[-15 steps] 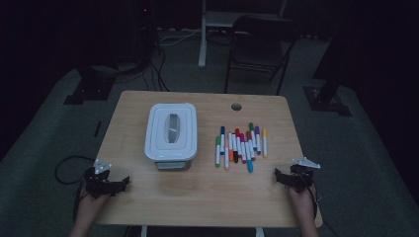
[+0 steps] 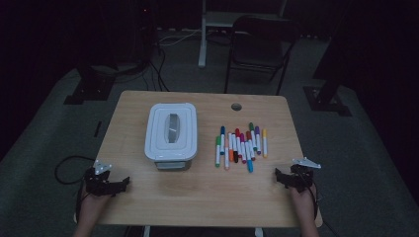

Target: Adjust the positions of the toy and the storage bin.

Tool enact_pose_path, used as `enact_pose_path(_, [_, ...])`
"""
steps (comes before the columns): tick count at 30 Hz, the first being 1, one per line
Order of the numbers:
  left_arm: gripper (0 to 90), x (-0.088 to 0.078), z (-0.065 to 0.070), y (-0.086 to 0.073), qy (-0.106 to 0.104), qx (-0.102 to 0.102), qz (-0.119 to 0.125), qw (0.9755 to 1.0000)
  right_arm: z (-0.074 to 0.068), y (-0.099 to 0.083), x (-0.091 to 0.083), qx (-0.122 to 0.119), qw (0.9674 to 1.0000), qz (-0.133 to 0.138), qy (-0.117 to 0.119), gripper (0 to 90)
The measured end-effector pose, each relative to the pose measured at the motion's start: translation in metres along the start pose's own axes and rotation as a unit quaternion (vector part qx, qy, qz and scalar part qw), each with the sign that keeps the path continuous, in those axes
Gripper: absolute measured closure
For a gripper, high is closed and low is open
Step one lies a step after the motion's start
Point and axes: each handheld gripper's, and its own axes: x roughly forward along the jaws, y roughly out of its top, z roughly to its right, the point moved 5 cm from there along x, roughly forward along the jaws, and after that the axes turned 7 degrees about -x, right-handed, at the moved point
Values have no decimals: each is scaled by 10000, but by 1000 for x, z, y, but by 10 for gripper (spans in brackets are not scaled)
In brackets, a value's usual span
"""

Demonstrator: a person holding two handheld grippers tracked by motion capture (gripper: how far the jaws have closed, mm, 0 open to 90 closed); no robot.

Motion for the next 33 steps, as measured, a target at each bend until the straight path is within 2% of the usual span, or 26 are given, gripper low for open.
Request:
enact_pose_path(6, [19,1,-1,2,-51,73,-42,10000,0,1,1,7,10000,-11,-42,128])
enact_pose_path(13, [19,4,-2,7,-164,51,-64,9998,-2,6,0,145,9998,14,169,128])
enact_pose_path(17, [19,8,-1,12,-235,93,-56,9997,-9,21,-2,-12,9997,147,195,128])
enact_pose_path(24, [19,10,1,21,-342,187,40,9992,-34,53,4,-351,9983,276,365,128])
enact_pose_path(25, [19,10,1,21,-342,187,40,9992,-34,53,4,-351,9983,276,365,128])
enact_pose_path(26, [19,12,1,22,-354,202,43,9992,-43,62,8,-427,9976,325,438,129])
enact_pose_path(33, [19,19,4,37,-387,260,126,9988,-79,100,24,-732,9934,470,743,129])
